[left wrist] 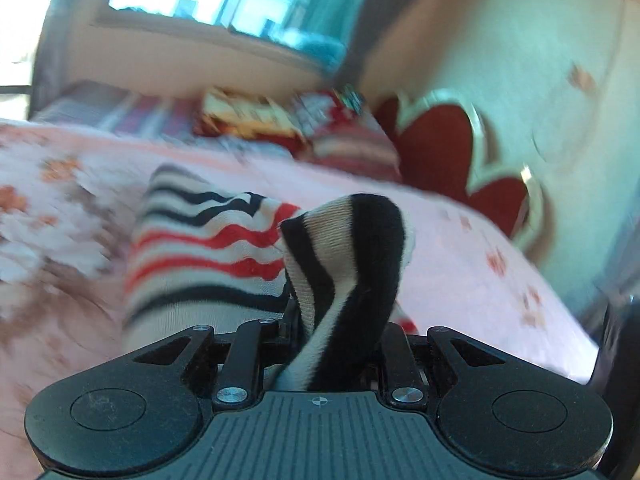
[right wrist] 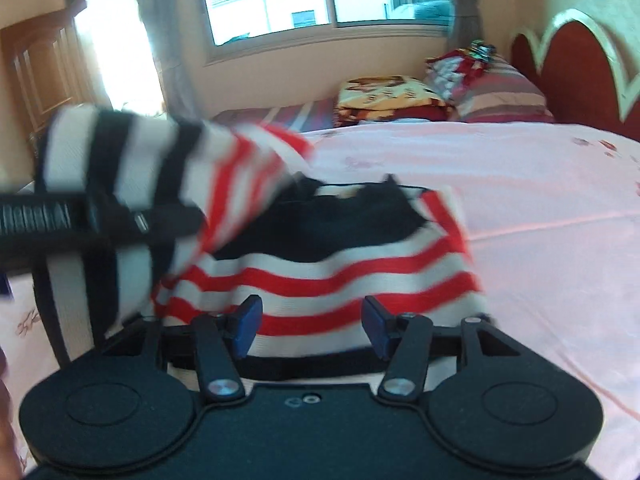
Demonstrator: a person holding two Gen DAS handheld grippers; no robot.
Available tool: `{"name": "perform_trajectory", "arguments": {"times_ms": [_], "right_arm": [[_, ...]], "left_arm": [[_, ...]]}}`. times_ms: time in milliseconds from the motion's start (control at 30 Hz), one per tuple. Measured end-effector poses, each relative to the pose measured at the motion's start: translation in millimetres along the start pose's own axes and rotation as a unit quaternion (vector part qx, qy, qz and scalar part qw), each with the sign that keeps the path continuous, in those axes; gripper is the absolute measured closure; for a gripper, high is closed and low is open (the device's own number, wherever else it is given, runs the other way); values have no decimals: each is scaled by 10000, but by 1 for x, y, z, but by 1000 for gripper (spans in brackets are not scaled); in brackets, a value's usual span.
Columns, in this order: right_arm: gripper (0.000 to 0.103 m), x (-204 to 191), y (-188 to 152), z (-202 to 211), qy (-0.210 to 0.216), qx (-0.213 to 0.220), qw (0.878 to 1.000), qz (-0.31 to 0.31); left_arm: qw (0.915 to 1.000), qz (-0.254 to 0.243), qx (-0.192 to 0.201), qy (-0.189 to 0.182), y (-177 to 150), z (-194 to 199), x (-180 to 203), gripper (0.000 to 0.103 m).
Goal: Fold small clothes
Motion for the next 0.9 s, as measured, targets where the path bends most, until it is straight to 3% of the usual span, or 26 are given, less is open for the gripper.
{"name": "perform_trajectory", "arguments": {"times_ms": [100,167,233,267,367,533,667,733,833,900], "right_arm": [[50,23,-14,5,-139,-244,9996,-24],[50,31,-19,12,-49,-268,9995,-136],[50,34,-20,18,-27,-284,9995,-168],[49,35,-20,22,8,-280,9993,-231],[49,39,-16,33,53,-242,9991,-349],[44,47,-5,46,120,-110,9981,-589],[41,51,6,47,284,-40,9958,-875],[39,48,10,43,436,-77,9940,-1004],[37,44,14,35,598,-115,9914,-1156],[36,43,15,32,628,-120,9904,-1224]], "left_arm": [[9993,-166,-225,263,-14,-16,9,78],[9992,-266,-242,175,-13,-12,12,63],[9990,-364,-273,50,-10,-2,22,41],[9990,-365,-259,-26,-6,5,25,38],[9996,-287,-11,-40,1,33,21,36],[9977,375,476,298,19,62,-27,35],[9952,652,552,473,22,68,-53,33],[9943,848,562,322,19,71,-55,33],[9964,635,556,86,15,76,-40,33],[9970,461,607,156,13,78,-37,32]]}}
Point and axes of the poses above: each gripper's, at about its wrist camera, not at the fingertips, and z roughly against the way its jaws point, x to its right, y to its top, the point moved 5 cm from there along -z, roughly the way its jaws point
